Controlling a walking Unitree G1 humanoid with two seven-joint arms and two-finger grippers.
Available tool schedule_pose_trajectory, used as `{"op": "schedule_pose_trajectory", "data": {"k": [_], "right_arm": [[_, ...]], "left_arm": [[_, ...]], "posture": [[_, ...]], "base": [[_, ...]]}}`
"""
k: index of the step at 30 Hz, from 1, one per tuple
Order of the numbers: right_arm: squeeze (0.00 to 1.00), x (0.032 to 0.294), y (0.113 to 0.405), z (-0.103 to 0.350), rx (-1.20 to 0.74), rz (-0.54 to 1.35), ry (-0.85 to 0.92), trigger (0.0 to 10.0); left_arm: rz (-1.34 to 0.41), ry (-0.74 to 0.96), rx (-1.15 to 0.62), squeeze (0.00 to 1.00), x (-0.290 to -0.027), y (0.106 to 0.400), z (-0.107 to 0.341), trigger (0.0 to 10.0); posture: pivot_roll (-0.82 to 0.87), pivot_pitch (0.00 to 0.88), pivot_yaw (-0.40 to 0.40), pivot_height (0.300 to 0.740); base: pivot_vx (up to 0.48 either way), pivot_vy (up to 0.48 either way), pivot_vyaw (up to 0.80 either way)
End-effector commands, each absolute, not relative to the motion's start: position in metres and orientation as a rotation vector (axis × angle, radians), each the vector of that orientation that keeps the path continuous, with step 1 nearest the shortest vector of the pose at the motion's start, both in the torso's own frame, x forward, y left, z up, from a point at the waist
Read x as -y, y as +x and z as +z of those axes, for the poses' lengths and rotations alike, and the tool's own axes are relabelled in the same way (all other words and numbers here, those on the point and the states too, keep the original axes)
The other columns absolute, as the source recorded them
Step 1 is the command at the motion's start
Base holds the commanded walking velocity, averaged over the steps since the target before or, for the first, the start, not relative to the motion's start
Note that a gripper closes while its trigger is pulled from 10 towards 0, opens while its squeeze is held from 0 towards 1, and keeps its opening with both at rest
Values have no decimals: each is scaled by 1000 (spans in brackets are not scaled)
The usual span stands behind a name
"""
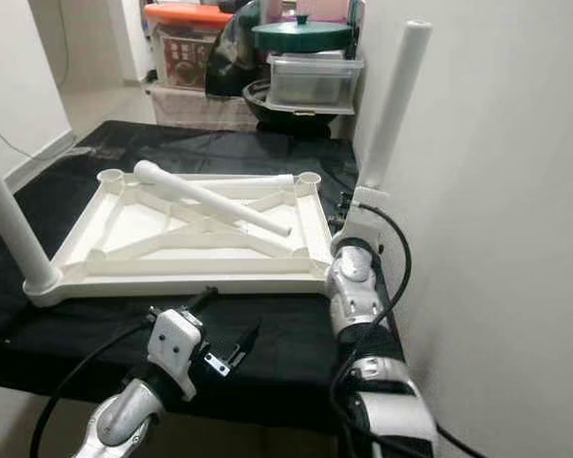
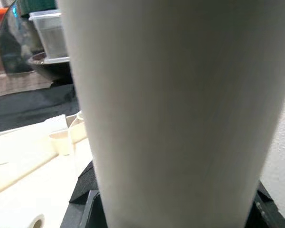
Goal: Building children table
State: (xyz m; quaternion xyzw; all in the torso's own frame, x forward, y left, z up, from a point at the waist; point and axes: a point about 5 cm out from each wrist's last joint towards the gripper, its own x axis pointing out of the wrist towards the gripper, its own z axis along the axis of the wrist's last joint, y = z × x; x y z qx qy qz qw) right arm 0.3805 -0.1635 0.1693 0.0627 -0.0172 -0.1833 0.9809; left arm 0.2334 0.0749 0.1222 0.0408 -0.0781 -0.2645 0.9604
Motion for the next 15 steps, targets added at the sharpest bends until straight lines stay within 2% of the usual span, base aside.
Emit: {"op": "schedule_pose_trajectory", "data": {"k": [1,2,3,4,5,8,9,10,13,14,15], "right_arm": [[0,163,373,139,-105,-406,211,4235],[0,154,375,140,-102,-384,227,10000],[0,143,378,141,-80,-303,241,10000],[0,143,378,141,-80,-303,241,10000],[1000,137,381,144,-48,-231,240,10000],[1000,138,383,148,-7,-182,218,10000],[165,138,385,150,19,-116,236,10000],[0,144,387,155,44,-83,247,10000],[0,155,392,170,80,110,243,10000],[0,158,393,175,76,231,231,10000],[0,158,393,175,76,231,231,10000]], "left_arm": [[-538,87,155,0,-75,233,120,10000],[-538,87,155,0,-75,233,121,10000],[-538,87,155,0,-75,233,121,10000],[-538,87,155,0,-75,233,121,10000],[-537,87,155,0,-75,233,121,10000],[-536,86,155,0,-75,233,121,10000],[-536,86,156,0,-75,234,121,10000],[-535,86,156,0,-75,234,121,10000],[-539,90,161,0,-74,234,122,10000],[-541,90,162,0,-74,234,122,10000],[-541,90,162,0,-74,234,122,10000]], "posture": [[89,0,-39,740],[89,0,-39,740],[88,0,-40,740],[88,0,-40,740],[91,0,-42,740],[90,0,-44,740],[90,0,-44,740],[89,0,-41,740],[83,0,-38,740],[82,0,-38,740],[82,0,-38,740]], "base": [[0,0,0],[0,0,0],[0,0,0],[0,0,0],[0,0,0],[0,0,0],[0,0,0],[0,0,0],[0,0,0],[0,0,0],[0,0,0]]}}
